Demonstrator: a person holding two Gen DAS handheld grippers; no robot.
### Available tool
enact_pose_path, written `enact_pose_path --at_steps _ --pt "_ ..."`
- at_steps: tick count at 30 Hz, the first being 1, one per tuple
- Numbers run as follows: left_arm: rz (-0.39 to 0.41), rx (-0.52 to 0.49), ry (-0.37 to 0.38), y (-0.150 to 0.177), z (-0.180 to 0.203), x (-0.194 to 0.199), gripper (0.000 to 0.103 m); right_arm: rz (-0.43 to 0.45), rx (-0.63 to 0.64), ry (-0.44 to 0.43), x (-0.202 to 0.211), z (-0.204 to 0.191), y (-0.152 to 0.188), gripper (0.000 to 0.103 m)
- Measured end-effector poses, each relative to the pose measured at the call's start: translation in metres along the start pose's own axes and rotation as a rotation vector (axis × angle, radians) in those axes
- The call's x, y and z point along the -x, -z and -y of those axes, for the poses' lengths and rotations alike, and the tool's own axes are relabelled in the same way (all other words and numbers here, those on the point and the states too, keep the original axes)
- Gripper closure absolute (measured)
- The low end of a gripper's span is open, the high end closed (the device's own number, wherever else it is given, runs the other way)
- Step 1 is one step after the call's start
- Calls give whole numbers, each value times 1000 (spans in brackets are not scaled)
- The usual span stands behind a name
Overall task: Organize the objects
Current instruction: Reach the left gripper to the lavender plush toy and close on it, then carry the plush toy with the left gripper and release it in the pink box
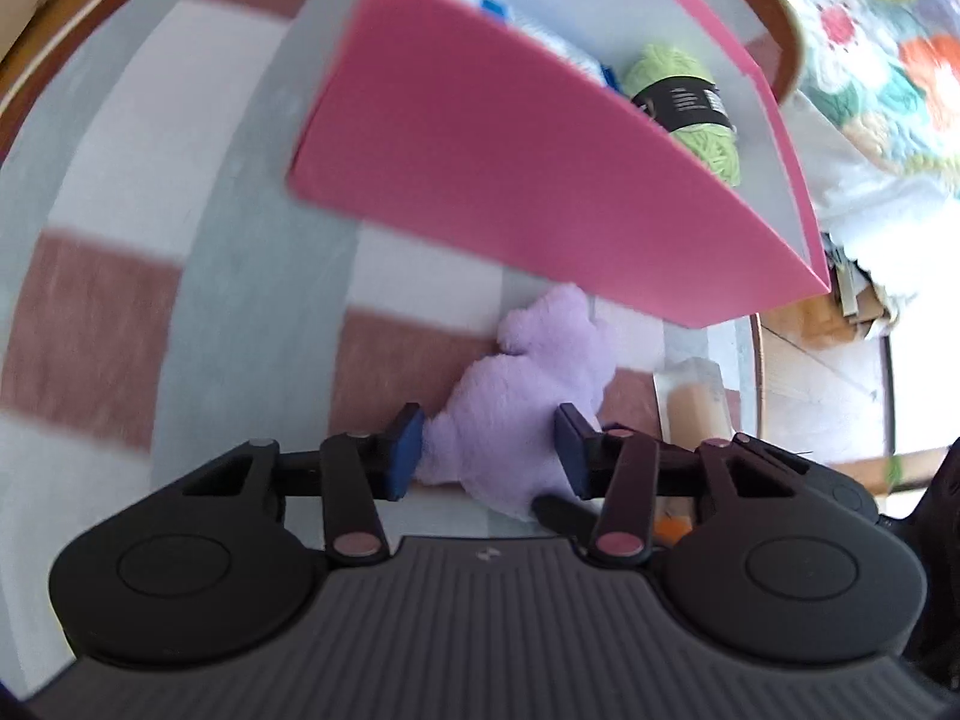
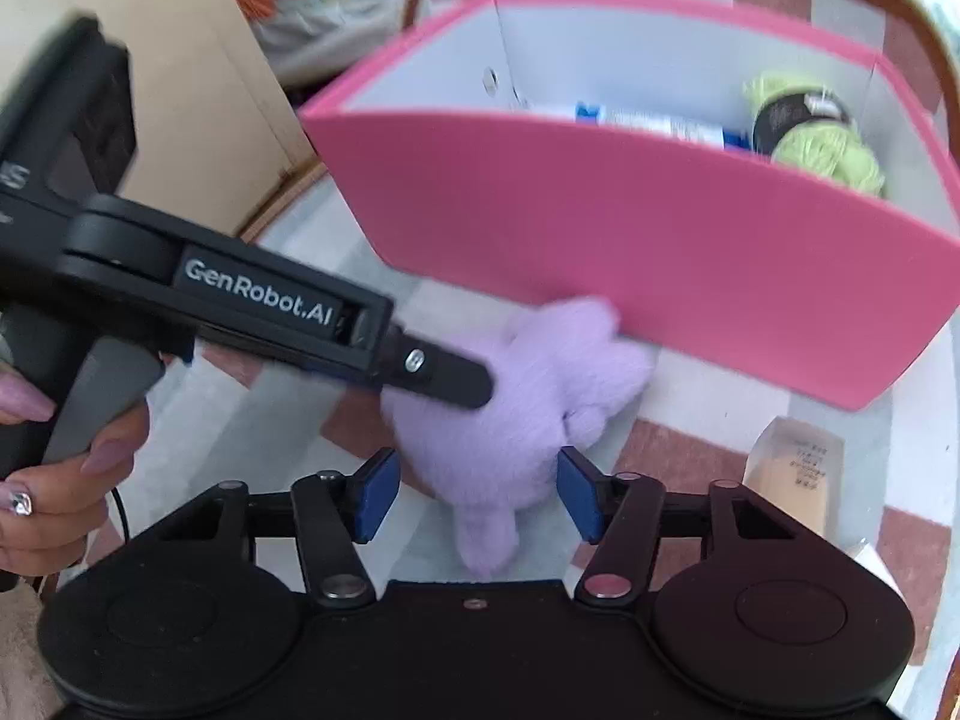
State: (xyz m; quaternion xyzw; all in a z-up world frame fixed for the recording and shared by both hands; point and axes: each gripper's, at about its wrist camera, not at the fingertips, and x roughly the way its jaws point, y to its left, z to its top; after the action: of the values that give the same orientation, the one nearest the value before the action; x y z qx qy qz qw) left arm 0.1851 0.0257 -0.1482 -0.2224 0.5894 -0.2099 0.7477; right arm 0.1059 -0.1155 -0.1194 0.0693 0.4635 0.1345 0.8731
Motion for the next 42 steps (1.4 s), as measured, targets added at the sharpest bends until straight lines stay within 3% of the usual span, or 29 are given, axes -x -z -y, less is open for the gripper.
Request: enact_pose_path --at_steps 1,6,8,10,12,15,17,22,34,42 --pt "-8 11 11 4 0 1 62 11 2 -7 5 1 3 55" --pt "2 35 -19 14 11 -1 63 -10 -22 9 13 6 8 55" --pt "17 30 -41 15 15 -1 62 -29 -34 13 13 5 10 50" --pt "24 21 -60 17 15 0 62 -41 -25 18 12 2 14 35" --pt "22 19 -72 17 14 0 62 -67 -30 22 5 1 17 33" --pt "26 4 -79 17 15 1 62 -113 -223 -73 -6 15 21 29" --pt "25 6 -68 17 14 0 63 -80 -269 -66 -5 15 21 26" --pt "34 -7 -46 21 17 6 63 -70 -104 42 -3 -1 20 48" --pt "182 -144 5 49 65 78 63 53 130 85 72 -26 10 50" --pt "244 -216 -67 36 100 132 63 126 201 48 103 -41 -27 50"
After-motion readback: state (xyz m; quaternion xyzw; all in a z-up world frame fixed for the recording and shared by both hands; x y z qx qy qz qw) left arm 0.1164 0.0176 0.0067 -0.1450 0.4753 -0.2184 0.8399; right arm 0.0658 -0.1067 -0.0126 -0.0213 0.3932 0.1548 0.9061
